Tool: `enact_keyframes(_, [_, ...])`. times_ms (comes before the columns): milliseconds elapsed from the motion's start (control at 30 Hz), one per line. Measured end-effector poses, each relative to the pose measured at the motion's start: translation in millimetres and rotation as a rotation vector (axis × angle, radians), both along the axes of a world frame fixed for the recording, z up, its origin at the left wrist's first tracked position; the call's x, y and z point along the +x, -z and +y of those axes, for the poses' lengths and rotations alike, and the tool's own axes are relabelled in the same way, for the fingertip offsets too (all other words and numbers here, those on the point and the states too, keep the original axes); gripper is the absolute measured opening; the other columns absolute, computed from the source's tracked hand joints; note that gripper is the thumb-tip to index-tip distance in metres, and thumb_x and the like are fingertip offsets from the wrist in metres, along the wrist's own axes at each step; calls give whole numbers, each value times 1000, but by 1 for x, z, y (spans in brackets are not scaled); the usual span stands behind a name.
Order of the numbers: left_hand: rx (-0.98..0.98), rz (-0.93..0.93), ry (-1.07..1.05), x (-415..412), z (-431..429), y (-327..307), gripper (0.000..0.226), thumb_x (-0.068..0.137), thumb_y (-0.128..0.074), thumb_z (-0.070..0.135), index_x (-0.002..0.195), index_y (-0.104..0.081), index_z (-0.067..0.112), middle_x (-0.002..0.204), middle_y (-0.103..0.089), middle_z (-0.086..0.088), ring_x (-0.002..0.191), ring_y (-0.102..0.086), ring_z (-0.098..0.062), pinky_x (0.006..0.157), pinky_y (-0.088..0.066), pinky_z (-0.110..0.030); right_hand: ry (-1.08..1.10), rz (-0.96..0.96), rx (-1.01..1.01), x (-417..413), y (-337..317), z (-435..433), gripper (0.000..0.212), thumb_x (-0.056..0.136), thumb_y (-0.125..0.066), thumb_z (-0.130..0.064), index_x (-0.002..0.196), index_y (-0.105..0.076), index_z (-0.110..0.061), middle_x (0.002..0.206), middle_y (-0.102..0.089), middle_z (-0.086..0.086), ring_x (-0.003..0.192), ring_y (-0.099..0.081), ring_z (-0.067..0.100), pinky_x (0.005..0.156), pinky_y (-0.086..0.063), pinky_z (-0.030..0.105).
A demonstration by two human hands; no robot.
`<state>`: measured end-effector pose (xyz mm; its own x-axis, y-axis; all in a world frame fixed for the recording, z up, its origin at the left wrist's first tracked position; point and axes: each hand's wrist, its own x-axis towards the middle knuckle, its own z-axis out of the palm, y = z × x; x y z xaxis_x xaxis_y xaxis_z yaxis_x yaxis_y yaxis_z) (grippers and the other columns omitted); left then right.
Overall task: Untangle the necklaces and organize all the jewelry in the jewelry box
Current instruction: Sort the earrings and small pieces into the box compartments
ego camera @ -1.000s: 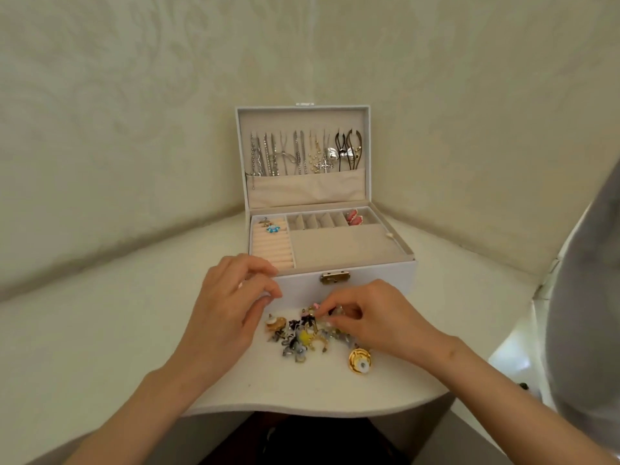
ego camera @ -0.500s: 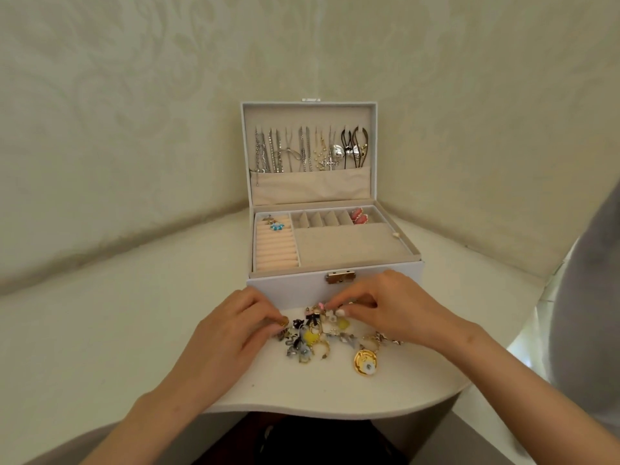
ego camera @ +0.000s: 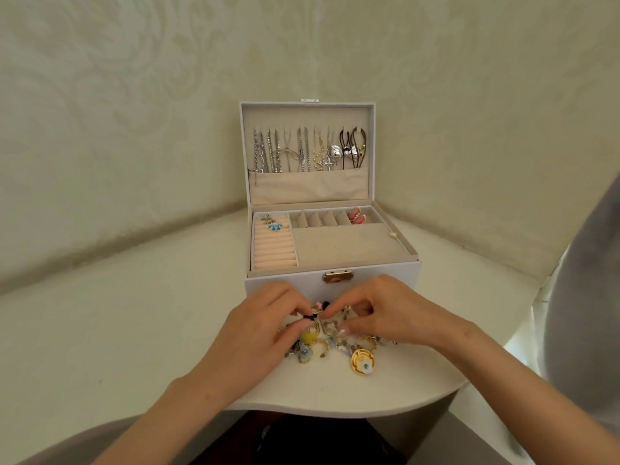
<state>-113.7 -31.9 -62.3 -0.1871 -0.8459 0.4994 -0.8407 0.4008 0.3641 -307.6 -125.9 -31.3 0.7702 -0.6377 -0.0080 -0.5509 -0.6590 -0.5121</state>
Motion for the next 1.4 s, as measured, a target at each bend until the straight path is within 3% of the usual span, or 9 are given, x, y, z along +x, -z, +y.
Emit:
enact_keyframes(167, [70,-5,7,-12,-9,1,10,87,-61,19,94,-58,26,91,-52,20,90,-47,1,75,-43,-21,-26,-2,4,2,0,-2,13,81,-71,-31,95,-69,-31,51,-49,-28,52,-46,-1,54,-31,20])
enact_keyframes(500, [92,-46,39,-25,-17,-1,20,84,-66,32,102,-59,26,92,-52,22,91,-44,0,77,-41,-19,59,-186,-32,-12,-6,-10,13,86,-66,-15,94,-70,-25,44,-48,-22,43,-42,5,49,-31,12])
enact_keyframes(600, [72,-112,86,-24,-20,1,14,82,-59,35,93,-63,28,91,-60,15,90,-45,-2,75,-36,-17,44,-102,-128,-8,-1,-10,20,89,-62,-20,101,-70,-34,61,-59,-30,57,-52,-1,58,-38,11])
enact_keyframes(700, [92,-115,64,-22,-22,0,20,78,-52,42,82,-63,26,86,-57,14,86,-42,-2,73,-30,-11,24,-31,-164,-5,6,-11,19,89,-61,-26,102,-70,-38,92,-69,-19,75,-56,-4,72,-42,14])
enact_keyframes(900, [97,-119,47,-20,-20,0,11,84,-65,32,86,-60,23,91,-56,14,90,-42,-1,76,-31,-11,31,1,-172,-9,2,-12,23,91,-58,-21,108,-68,-34,77,-52,-35,69,-47,-22,63,-33,4])
enact_keyframes(1033, [64,-101,21,-19,-19,0,12,83,-67,33,84,-58,26,87,-56,16,84,-47,-2,74,-39,-20,4,53,-172,-9,7,-13,26,91,-58,-28,114,-65,-37,105,-68,-17,87,-57,-3,81,-43,16])
enact_keyframes(1133, [52,-58,14,-18,-18,-1,14,82,-69,30,84,-56,27,85,-53,18,80,-50,-2,69,-45,-21,8,68,-189,-8,9,-15,26,89,-61,-31,113,-64,-38,103,-69,-12,90,-59,4,83,-46,24])
enact_keyframes(1300, [44,88,40,-16,-18,-6,20,80,-71,26,91,-54,27,90,-54,19,86,-55,1,74,-47,-18,28,10,-260,-7,10,-13,17,87,-64,-35,104,-68,-35,67,-51,-28,64,-46,-9,64,-32,9])
enact_keyframes(1400, [64,160,80,-16,-21,-10,16,79,-71,21,90,-59,23,93,-53,18,86,-57,1,75,-48,-16,28,-11,-302,-7,11,-11,17,88,-62,-36,104,-69,-33,77,-64,-18,66,-51,-1,67,-38,15])
